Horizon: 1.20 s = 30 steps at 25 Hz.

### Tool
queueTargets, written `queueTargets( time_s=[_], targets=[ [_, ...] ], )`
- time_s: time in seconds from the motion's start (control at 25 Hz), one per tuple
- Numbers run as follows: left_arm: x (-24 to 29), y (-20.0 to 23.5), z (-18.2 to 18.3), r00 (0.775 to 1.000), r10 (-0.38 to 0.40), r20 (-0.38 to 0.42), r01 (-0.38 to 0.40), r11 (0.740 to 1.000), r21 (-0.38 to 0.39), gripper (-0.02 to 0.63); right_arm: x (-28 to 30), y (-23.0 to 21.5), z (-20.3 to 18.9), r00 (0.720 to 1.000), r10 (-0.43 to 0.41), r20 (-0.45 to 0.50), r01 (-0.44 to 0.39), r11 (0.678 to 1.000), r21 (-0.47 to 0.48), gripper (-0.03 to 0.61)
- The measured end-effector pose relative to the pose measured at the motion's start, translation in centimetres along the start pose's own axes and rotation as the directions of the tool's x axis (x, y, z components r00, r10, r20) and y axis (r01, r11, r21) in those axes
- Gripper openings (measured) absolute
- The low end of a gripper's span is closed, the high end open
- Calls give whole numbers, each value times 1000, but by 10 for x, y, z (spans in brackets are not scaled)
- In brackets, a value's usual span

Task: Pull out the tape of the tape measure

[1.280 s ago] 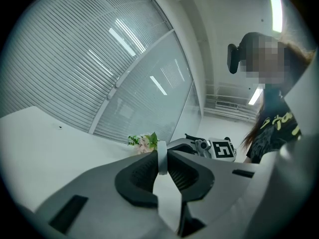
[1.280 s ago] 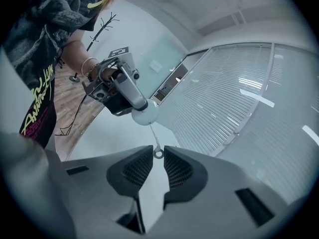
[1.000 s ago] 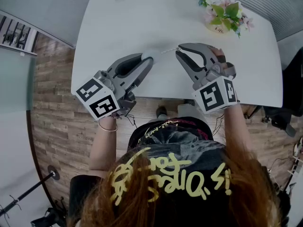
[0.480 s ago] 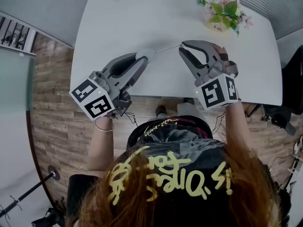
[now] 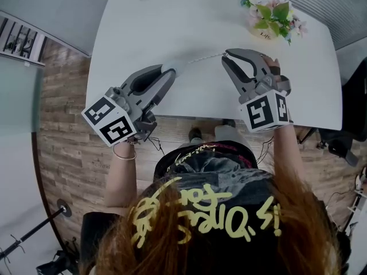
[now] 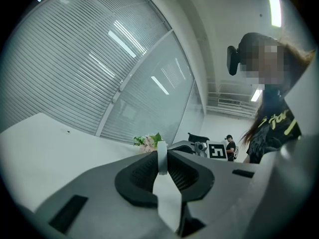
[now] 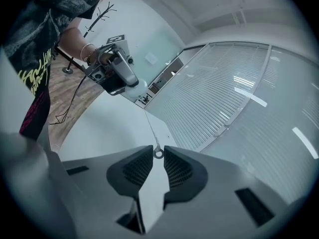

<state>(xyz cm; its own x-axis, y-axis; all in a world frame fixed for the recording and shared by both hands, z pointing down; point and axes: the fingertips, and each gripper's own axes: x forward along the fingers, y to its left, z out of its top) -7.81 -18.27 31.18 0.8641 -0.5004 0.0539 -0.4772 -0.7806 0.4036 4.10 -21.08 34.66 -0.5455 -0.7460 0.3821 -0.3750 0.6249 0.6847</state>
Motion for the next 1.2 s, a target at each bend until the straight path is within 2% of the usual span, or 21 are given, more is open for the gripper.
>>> queueTargets(
  time_s=[0.64, 1.2],
  targets=[
    [-9, 3, 7, 1000, 11, 13, -11, 1000, 3, 57, -3, -12, -19, 999, -50, -13, 50, 999, 0, 71],
    [-12, 5, 6, 1000, 19, -6, -19, 1000, 14, 57, -7, -23, -43, 995, -85, -43, 85, 996, 3, 71]
  ],
)
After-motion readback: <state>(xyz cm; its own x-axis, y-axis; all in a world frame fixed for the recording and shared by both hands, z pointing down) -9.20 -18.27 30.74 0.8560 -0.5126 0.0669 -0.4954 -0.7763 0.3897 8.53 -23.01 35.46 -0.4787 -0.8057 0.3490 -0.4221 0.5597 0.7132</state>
